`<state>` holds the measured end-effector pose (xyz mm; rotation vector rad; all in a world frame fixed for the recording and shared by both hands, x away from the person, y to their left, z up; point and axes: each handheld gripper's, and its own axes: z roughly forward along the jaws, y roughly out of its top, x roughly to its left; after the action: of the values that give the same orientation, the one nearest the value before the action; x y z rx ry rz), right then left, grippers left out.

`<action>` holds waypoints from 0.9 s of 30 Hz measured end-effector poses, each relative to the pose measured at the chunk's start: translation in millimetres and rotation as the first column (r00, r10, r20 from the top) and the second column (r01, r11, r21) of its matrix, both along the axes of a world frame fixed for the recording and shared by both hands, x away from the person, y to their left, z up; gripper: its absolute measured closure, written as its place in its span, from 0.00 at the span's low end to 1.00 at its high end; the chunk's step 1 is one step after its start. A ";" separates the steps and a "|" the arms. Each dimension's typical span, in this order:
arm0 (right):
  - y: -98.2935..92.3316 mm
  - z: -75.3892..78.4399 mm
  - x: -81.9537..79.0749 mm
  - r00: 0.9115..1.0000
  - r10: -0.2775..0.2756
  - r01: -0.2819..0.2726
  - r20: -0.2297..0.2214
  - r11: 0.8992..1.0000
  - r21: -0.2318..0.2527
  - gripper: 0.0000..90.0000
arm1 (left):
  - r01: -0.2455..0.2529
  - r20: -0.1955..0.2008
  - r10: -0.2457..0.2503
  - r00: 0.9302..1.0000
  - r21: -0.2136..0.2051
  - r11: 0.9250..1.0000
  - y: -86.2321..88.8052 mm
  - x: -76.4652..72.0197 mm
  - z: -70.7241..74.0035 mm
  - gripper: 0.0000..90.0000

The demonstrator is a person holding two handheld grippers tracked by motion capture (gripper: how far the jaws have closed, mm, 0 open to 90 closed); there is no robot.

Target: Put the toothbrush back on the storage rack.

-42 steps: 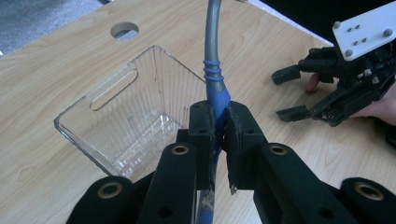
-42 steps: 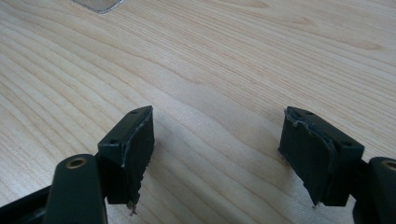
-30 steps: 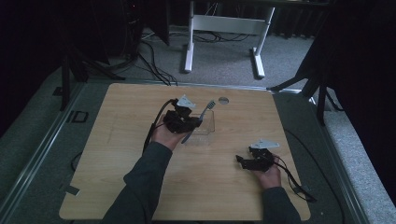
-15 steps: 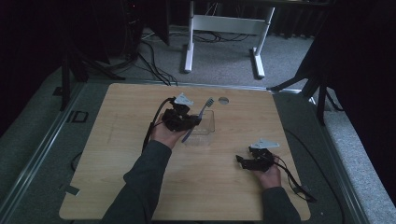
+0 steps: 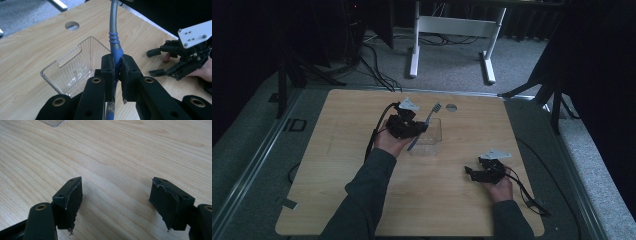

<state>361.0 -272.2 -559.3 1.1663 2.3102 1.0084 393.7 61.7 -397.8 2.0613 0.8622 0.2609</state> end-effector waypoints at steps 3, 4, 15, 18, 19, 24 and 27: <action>0.0 0.0 0.0 1.000 0.000 0.000 0.000 1.000 0.000 0.28 | 0.002 0.000 -0.002 1.000 -0.008 1.000 -0.6 1.3 1.5 0.91; 0.0 0.0 -0.1 1.000 -0.001 0.001 -0.001 1.000 0.000 0.28 | 0.006 -0.001 -0.006 1.000 -0.011 1.000 -0.6 1.7 1.9 0.91; 0.1 0.0 -0.1 1.000 -0.001 0.001 -0.001 1.000 0.000 0.28 | 0.004 0.030 -0.002 1.000 -0.052 0.999 2.0 6.6 3.7 0.91; 0.1 0.0 -0.1 1.000 -0.001 0.001 -0.002 1.000 0.001 0.28 | 0.004 0.044 0.000 0.999 -0.077 0.997 2.4 7.6 3.8 0.91; 0.1 0.0 -0.1 1.000 -0.001 0.001 -0.001 1.000 0.001 0.28 | 0.002 0.047 0.001 0.999 -0.083 0.997 2.3 7.8 3.8 0.91; 0.1 0.0 -0.1 1.000 -0.001 0.001 -0.001 1.000 0.001 0.28 | -0.003 0.051 0.008 0.999 -0.097 0.995 2.6 9.3 2.9 0.91; 0.1 0.0 -0.1 1.000 -0.001 0.001 -0.001 1.000 0.001 0.28 | -0.007 0.063 0.014 0.998 -0.114 0.993 3.1 9.7 3.1 0.91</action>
<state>360.9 -272.1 -559.2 1.1682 2.3102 1.0088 403.4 64.8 -394.6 1.9334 0.8303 0.2757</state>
